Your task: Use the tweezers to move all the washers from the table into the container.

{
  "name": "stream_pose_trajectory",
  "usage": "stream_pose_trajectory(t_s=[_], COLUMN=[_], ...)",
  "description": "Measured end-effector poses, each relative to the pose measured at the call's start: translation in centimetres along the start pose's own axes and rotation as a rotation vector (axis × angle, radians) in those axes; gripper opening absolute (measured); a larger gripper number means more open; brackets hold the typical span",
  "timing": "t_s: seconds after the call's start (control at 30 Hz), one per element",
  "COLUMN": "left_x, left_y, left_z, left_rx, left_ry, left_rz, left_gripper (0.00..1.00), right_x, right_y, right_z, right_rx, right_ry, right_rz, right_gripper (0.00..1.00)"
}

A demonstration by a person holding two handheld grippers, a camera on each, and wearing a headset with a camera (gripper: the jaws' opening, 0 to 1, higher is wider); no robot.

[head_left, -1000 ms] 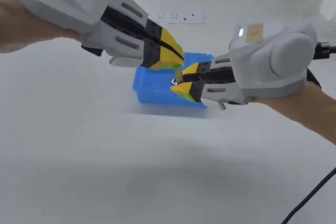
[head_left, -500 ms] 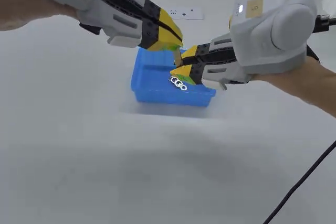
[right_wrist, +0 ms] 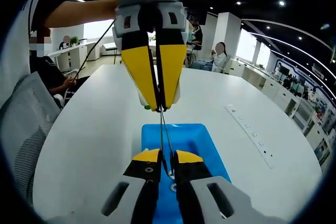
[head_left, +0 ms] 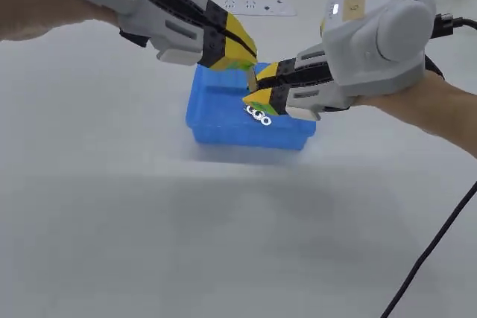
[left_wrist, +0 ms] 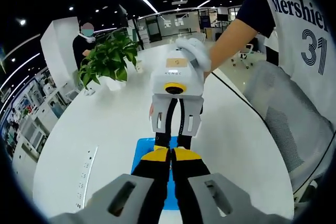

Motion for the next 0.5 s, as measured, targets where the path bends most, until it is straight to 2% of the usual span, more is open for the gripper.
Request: stream_pose_trajectory(t_s=[0.1,0.5], left_x=[-0.8,-2.5], left_y=[0.6,2.1], left_z=[0.4,1.0], left_rx=[-0.008,-0.028], left_ry=[-0.016,-0.052], left_rz=[0.005,0.015], left_gripper=[0.05,0.05], right_x=[-0.8,-2.6], right_y=[0.4,1.5], right_z=[-0.4,-1.1], right_rx=[0.013,0.037], right_ry=[0.015,0.045], right_rz=[0.001,0.013], right_gripper=[0.10,0.10])
Point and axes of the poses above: the centre of the closed fingertips' face, and the gripper's own axes: y roughly forward along the fingers, z roughly to its left, x roughly out of its top, the point moved 10 cm from there along -y, roughly backward along the fingers, and after that the axes turned 4 degrees about x, right-handed, at the moved point
